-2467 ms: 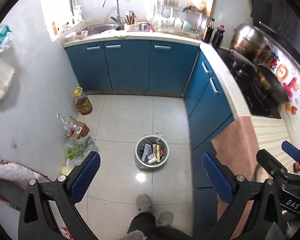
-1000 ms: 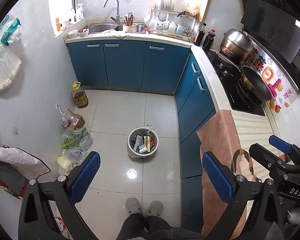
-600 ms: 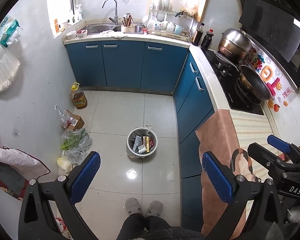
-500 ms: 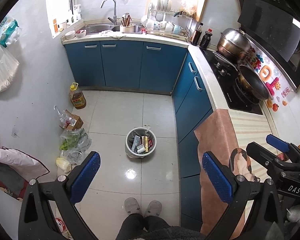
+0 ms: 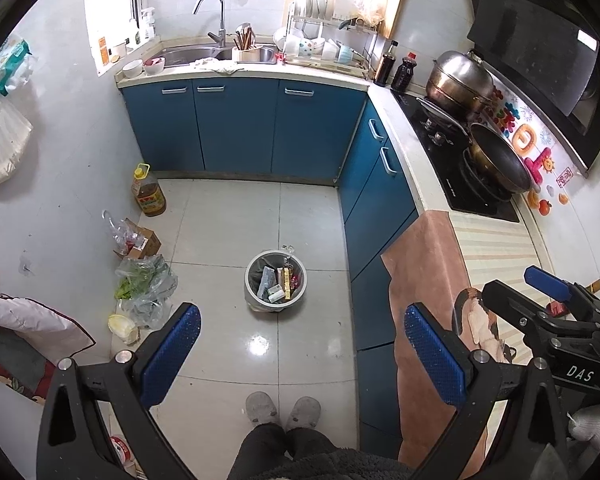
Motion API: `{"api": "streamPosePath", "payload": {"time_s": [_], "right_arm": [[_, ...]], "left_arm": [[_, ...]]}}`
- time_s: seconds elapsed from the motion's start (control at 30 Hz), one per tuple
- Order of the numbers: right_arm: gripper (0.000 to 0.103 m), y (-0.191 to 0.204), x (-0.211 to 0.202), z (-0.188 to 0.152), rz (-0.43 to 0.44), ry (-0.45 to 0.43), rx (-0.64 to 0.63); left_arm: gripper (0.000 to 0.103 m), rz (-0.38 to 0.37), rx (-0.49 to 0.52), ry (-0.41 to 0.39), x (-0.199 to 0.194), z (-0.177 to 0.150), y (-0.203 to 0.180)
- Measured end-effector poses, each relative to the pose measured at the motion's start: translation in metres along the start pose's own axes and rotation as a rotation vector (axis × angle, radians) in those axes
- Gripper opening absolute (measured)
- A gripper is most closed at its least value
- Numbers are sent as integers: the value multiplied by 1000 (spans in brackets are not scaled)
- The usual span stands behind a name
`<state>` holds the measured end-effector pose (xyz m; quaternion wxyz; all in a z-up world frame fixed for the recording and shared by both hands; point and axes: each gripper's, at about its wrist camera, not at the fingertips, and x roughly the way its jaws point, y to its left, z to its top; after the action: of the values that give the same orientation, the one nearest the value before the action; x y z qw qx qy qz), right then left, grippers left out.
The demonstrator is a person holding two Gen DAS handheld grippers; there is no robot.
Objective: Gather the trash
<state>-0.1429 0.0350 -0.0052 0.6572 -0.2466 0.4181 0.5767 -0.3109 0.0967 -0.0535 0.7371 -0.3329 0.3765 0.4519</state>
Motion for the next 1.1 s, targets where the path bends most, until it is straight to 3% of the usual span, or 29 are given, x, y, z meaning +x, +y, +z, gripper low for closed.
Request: {"api": "streamPosePath", "payload": {"time_s": [1.1], "right_arm": [[103, -13, -3, -8, -7, 7, 26]], "left_arm": [[103, -22, 20, 13, 0, -3, -3]]}}
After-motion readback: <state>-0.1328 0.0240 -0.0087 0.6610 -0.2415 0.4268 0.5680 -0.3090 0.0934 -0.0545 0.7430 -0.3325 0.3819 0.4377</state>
